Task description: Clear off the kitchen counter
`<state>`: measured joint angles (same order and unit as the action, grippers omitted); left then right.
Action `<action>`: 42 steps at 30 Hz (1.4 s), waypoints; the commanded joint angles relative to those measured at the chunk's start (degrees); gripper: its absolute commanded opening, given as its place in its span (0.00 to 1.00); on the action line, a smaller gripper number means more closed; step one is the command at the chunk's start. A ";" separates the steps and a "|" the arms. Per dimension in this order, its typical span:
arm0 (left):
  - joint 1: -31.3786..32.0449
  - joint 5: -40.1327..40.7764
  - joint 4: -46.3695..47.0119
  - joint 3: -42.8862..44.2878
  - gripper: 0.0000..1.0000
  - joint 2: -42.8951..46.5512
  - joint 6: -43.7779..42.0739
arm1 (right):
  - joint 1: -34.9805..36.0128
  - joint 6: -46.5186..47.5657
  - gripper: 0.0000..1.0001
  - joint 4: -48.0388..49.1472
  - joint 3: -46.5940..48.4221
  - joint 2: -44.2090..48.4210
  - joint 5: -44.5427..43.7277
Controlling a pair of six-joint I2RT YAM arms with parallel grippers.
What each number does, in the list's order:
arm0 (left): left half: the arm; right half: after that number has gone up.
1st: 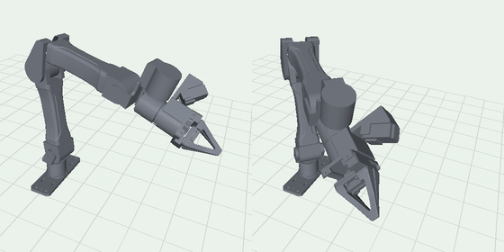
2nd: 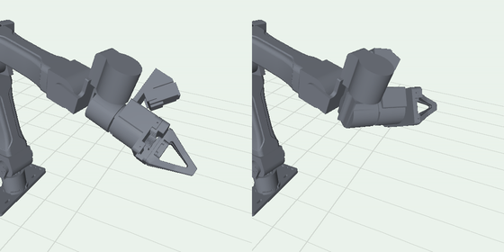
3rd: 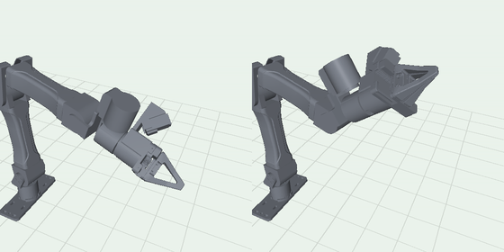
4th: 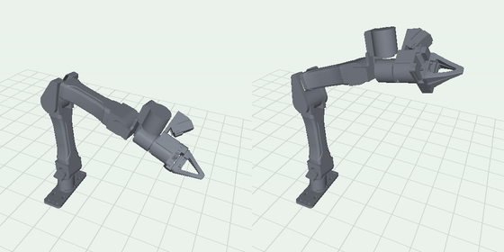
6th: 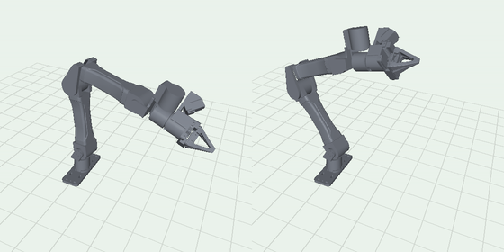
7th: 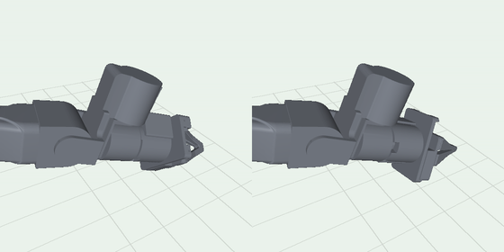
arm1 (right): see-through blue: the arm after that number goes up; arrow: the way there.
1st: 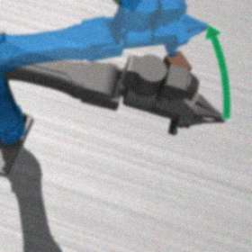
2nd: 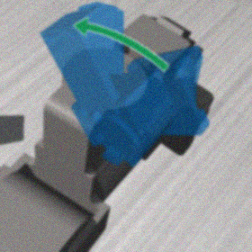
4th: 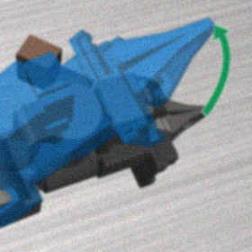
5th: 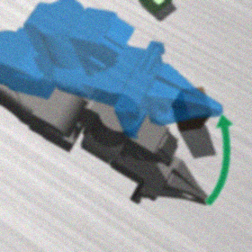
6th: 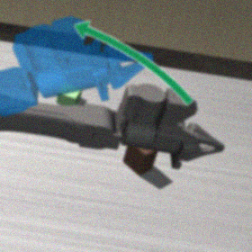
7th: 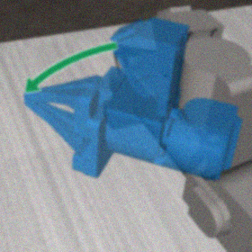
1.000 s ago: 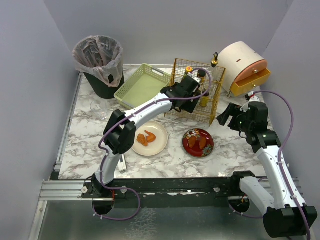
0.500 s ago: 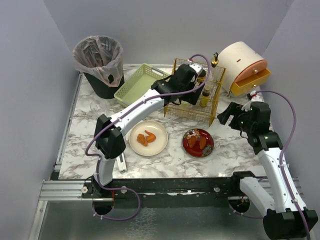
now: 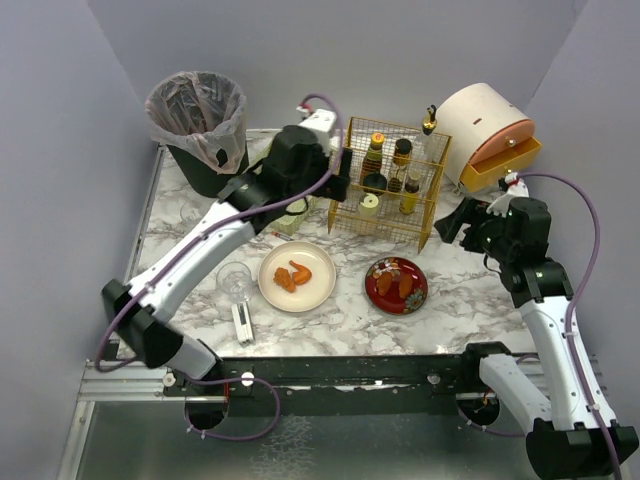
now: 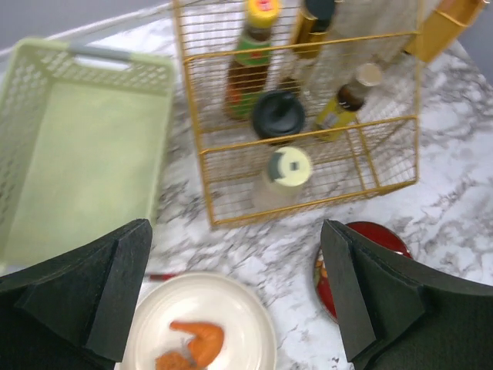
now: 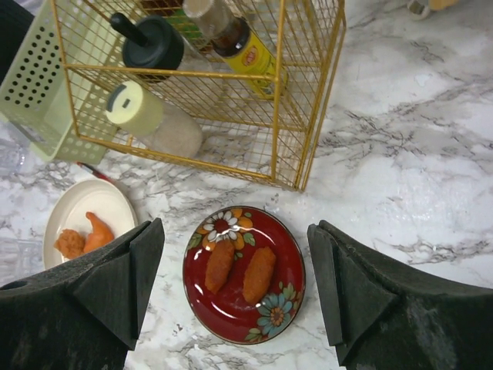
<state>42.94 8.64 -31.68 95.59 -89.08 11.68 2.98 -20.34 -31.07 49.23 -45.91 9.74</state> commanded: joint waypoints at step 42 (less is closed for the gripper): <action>-25.47 0.89 -5.37 -43.11 0.93 27.48 21.41 | -0.21 1.38 0.80 0.44 1.92 -4.52 13.25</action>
<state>17.80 11.90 -36.97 52.60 -61.30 32.45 2.98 -19.77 -29.82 52.31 -51.07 22.35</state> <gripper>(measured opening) 0.928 0.795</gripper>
